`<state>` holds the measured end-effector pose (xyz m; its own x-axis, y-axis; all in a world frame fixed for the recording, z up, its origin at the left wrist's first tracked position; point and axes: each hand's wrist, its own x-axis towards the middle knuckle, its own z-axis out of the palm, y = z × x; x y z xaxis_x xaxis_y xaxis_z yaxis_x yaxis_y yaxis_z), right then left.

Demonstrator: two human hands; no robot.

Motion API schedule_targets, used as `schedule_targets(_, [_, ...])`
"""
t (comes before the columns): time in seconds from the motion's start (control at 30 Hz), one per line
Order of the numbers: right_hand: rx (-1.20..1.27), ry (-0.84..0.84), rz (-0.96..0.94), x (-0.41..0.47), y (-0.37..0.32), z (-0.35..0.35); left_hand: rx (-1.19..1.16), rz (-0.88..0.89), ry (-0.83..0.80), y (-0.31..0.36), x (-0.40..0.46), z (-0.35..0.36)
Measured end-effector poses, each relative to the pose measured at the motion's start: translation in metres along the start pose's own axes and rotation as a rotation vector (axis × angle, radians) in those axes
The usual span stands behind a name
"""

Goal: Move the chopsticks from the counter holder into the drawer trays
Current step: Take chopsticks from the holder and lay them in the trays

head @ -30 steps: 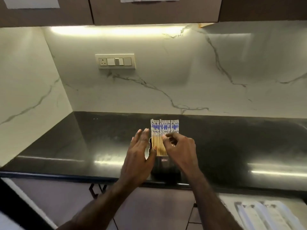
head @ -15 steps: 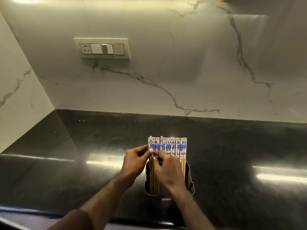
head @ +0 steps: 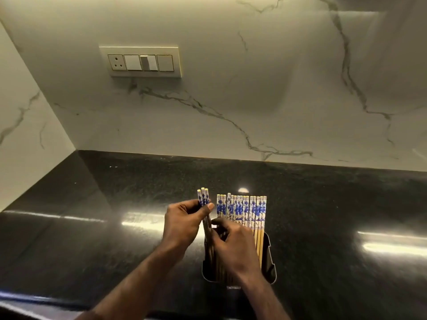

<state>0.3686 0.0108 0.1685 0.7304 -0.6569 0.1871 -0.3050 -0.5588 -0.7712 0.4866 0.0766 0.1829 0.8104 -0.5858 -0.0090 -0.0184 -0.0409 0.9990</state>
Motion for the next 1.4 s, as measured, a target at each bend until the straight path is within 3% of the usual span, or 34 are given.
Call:
schedule_targets(0.3, [0.409,-0.103,-0.062,-0.009,-0.050,-0.034,-0.181,0.231,-0.167,0.133,-0.035,-0.033])
schedule_targets(0.53, [0.694,-0.269,0.022,-0.094,-0.084,-0.078,-0.205,0.275,-0.166,0.186,-0.108,-0.053])
schedule_targets(0.67, [0.751,-0.363,0.143,-0.167,-0.082,-0.089,-0.275,0.217,-0.213,0.173,-0.160,-0.058])
schedule_targets(0.9, [0.636,-0.292,0.355,-0.291,-0.046,-0.117,-0.403,0.008,-0.326,0.118,-0.250,-0.016])
schedule_targets(1.13, [0.581,-0.252,0.550,-0.379,0.012,-0.194,-0.367,-0.134,-0.398,0.080,-0.327,0.077])
schedule_targets(1.4, [0.589,-0.239,0.786,-0.430,0.117,-0.284,-0.306,-0.295,-0.392,0.015,-0.389,0.230])
